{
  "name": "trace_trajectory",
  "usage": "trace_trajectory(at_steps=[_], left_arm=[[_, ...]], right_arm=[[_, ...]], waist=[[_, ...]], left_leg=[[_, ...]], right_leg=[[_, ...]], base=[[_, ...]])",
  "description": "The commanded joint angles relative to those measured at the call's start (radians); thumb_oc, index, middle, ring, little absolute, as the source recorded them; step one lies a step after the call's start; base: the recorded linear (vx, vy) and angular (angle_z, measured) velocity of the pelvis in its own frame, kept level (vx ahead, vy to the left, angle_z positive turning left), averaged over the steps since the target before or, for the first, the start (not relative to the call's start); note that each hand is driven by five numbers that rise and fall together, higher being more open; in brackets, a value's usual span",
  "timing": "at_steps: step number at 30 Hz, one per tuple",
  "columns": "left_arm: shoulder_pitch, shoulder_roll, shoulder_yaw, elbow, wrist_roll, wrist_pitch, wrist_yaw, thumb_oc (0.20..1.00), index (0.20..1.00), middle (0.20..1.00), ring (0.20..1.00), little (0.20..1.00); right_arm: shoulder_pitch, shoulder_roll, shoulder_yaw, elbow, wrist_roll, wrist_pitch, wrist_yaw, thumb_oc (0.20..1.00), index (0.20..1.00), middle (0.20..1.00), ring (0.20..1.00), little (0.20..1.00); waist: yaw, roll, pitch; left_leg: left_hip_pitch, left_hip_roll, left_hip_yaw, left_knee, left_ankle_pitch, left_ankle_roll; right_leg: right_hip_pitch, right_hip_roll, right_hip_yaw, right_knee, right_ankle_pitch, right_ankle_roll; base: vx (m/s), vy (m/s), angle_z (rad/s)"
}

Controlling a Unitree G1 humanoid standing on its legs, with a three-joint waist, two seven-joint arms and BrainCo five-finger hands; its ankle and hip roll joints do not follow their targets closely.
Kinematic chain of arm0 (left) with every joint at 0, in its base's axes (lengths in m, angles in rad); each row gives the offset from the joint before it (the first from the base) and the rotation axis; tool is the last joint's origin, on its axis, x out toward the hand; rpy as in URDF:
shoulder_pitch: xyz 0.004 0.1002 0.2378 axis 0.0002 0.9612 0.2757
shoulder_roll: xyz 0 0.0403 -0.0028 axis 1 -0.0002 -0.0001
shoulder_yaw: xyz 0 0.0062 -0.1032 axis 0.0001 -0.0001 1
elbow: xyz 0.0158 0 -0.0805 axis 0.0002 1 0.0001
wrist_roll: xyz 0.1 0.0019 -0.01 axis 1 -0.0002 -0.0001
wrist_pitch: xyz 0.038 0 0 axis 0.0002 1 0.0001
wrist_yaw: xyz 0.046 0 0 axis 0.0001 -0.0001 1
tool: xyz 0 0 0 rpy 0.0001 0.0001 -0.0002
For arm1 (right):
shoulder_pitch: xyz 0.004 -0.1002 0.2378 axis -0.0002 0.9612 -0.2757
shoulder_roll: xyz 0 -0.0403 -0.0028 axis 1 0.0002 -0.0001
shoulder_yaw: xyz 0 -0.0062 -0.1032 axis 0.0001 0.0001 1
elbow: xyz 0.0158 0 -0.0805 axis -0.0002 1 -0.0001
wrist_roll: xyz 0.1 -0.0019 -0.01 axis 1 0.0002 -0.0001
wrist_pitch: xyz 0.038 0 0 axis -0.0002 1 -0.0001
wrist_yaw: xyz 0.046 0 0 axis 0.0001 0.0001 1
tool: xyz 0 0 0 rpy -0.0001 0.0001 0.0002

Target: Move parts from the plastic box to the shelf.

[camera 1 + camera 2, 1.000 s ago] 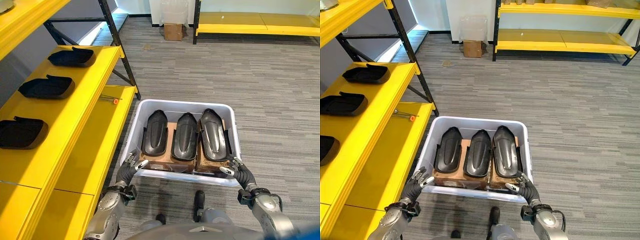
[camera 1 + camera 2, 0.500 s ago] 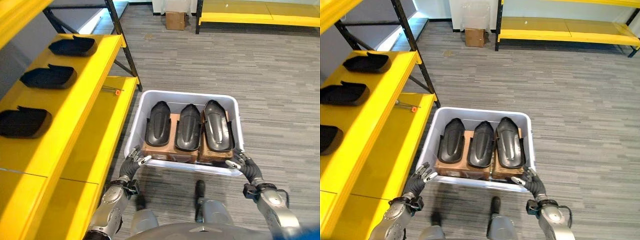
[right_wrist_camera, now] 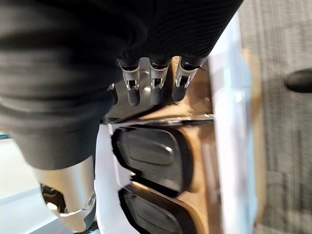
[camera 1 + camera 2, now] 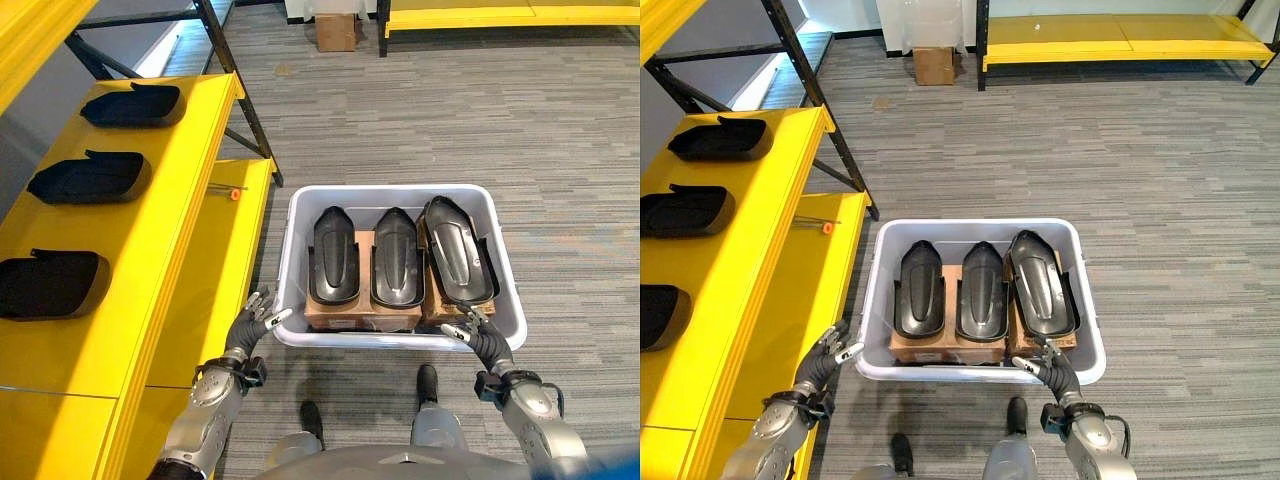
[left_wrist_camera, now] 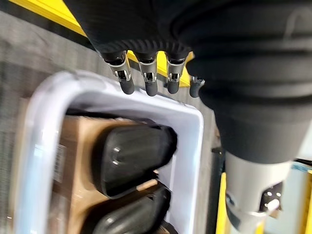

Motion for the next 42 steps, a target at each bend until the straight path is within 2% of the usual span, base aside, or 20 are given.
trace_trajectory(at_steps=[1, 10, 13, 21, 33, 42], left_arm=[[-0.021, 0.047, 0.033, -0.076, 0.02, -0.062, 0.002, 1.0, 1.0, 1.0, 1.0, 1.0], [-0.124, 0.041, 0.029, -0.103, 0.002, -0.104, 0.058, 1.0, 1.0, 1.0, 1.0, 1.0], [-0.17, 0.034, 0.005, -0.101, -0.013, -0.121, 0.089, 1.0, 1.0, 1.0, 1.0, 1.0], [-0.208, 0.027, -0.041, -0.104, -0.058, -0.144, 0.12, 1.0, 1.0, 1.0, 1.0, 1.0], [-0.247, 0.033, -0.123, -0.111, -0.077, -0.165, 0.129, 1.0, 1.0, 1.0, 1.0, 1.0], [-0.263, 0.03, -0.142, -0.108, -0.086, -0.177, 0.139, 1.0, 1.0, 1.0, 1.0, 1.0]], right_arm=[[-0.055, -0.031, -0.021, -0.093, 0.008, -0.075, -0.026, 1.0, 1.0, 1.0, 1.0, 1.0], [-0.285, -0.094, -0.009, -0.155, -0.012, -0.127, -0.127, 1.0, 1.0, 1.0, 1.0, 1.0], [-0.435, -0.104, 0.029, -0.101, -0.017, -0.136, -0.199, 1.0, 1.0, 1.0, 1.0, 1.0], [-0.696, -0.101, 0.1, 0.114, -0.022, -0.132, -0.316, 1.0, 1.0, 1.0, 1.0, 1.0], [-0.927, -0.196, 0.089, 0.352, -0.054, -0.149, -0.414, 1.0, 1.0, 1.0, 1.0, 1.0], [-0.971, -0.221, 0.106, 0.442, -0.095, -0.143, -0.428, 1.0, 1.0, 1.0, 1.0, 1.0]], waist=[[0.002, -0.023, 0.019], [0.013, -0.017, 0.102], [0.034, -0.009, 0.145], [0.073, 0.008, 0.208], [0.095, 0.057, 0.29], [0.096, 0.08, 0.32]], left_leg=[[-0.099, 0.051, -0.003, 0.147, -0.054, -0.01], [-0.201, 0.083, -0.003, 0.153, -0.01, -0.03], [-0.247, 0.092, -0.009, 0.146, 0.014, -0.037], [-0.305, 0.084, -0.001, 0.138, 0.035, -0.038], [-0.372, 0.068, -0.011, 0.13, 0.059, -0.036], [-0.39, 0.06, -0.018, 0.132, 0.063, -0.033]], right_leg=[[0.053, -0.047, -0.01, 0.092, -0.153, 0.037], [-0.087, -0.026, 0.012, 0.123, -0.138, 0.022], [-0.142, -0.022, 0.005, 0.143, -0.134, 0.021], [-0.228, -0.021, 0.024, 0.154, -0.107, 0.025], [-0.313, -0.04, 0.023, 0.19, -0.102, 0.021], [-0.338, -0.046, 0.03, 0.213, -0.113, 0.013]], base=[[-0.01, -0.036, -0.06], [-0.1, -0.043, -0.11], [-0.09, -0.049, 0.0], [-0.06, -0.02, -0.06], [-0.02, -0.004, 0.0], [0.0, 0.0, 0.0]])
